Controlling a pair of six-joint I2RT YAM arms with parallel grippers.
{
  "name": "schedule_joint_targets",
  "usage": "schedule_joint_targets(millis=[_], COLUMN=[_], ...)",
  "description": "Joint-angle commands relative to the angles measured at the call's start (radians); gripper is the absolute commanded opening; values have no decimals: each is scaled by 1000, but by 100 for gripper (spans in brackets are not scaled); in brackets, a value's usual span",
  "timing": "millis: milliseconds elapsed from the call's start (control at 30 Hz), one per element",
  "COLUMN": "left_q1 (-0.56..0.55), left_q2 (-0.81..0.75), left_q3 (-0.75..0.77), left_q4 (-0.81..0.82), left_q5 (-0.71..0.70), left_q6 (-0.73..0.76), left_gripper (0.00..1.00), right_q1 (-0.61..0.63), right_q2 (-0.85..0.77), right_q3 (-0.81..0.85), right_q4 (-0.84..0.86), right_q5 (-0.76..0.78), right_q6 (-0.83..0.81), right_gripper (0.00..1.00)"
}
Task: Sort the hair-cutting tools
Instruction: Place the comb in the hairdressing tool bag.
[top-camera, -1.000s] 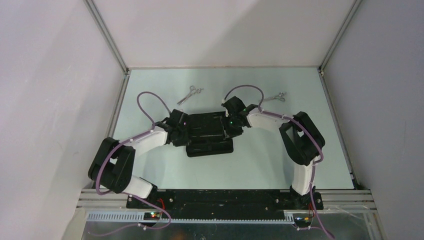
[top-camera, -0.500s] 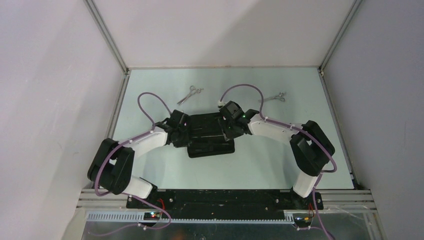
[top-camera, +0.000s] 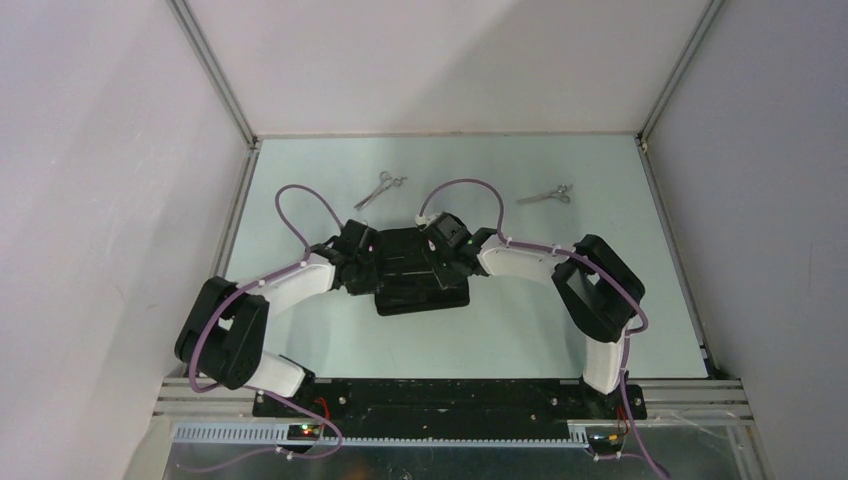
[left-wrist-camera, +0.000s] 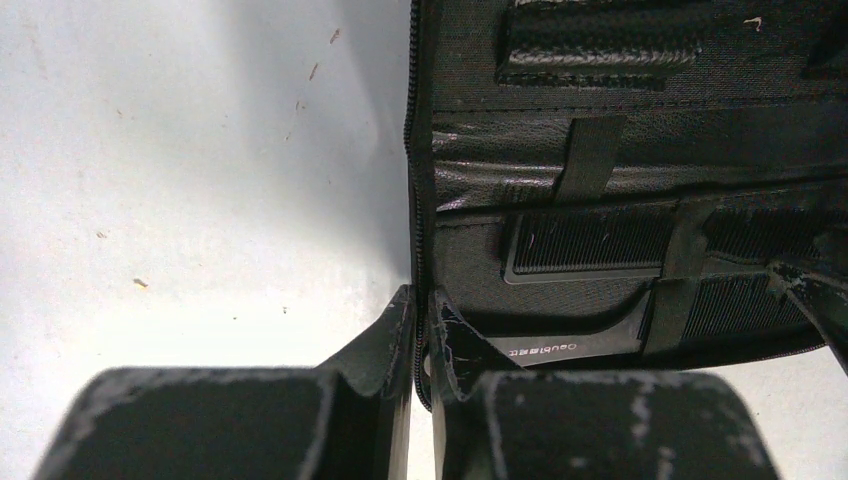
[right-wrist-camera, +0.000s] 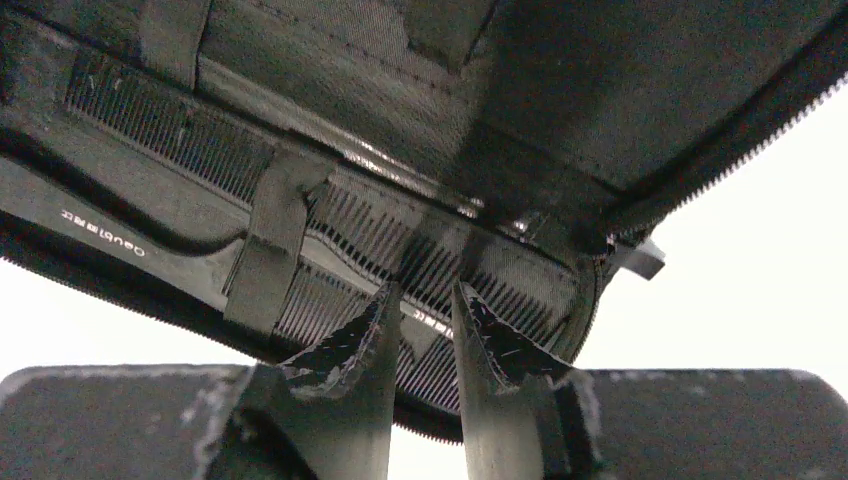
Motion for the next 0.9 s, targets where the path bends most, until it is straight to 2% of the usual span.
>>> schedule_joint_targets(millis=[0,167,633,767,867], left_q1=[-6,-6,-5,-5,-5], left_q2=[-21,-16,-8,-29,-87], left_q3=[-4,0,3,3,3], left_q4=[-8,-17,-16,-23,-36], left_q5=[-14,-28,-37,-47,-68], left_q6=[14,27,33,28,18], left_gripper=[13,13,13,18,25], right_q1=[1,12,21,22,8], right_q2=[56,74,110,39,-63], right_q3=[8,11,25,30,32], right_q4=[8,54,113,114,103], right_q5=[22,30,43,31,9], right_q6=[-110,-264,-463,-468,-395], right_gripper=[30,30,31,35,43])
